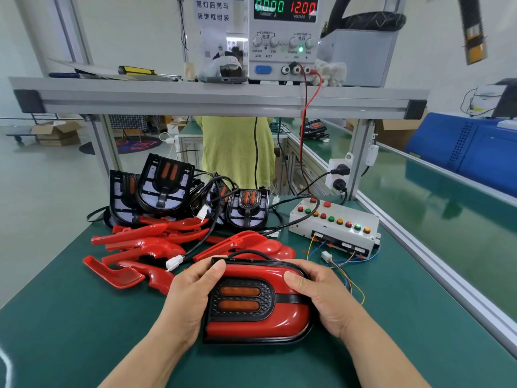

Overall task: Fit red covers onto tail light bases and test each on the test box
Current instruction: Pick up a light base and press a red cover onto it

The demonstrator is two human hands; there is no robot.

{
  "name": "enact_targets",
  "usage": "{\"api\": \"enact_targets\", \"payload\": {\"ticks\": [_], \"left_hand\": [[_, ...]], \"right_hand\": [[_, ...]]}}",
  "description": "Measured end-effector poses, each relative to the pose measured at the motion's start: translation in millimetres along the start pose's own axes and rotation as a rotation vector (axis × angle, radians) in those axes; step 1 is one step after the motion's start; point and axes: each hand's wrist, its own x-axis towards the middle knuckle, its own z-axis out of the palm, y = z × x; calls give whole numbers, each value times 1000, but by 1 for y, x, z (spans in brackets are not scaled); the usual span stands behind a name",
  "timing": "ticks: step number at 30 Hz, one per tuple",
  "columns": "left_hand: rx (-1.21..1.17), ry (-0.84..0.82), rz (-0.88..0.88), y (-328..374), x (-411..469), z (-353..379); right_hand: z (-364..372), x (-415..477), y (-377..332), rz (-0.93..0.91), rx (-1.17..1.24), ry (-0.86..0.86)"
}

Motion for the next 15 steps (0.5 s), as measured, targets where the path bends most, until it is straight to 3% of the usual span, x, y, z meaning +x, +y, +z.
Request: {"api": "enact_targets", "payload": {"ticks": [15], "left_hand": [[103, 85, 86, -10, 8, -8]], "right_hand": [[-4, 3, 6, -66, -90, 15]]}}
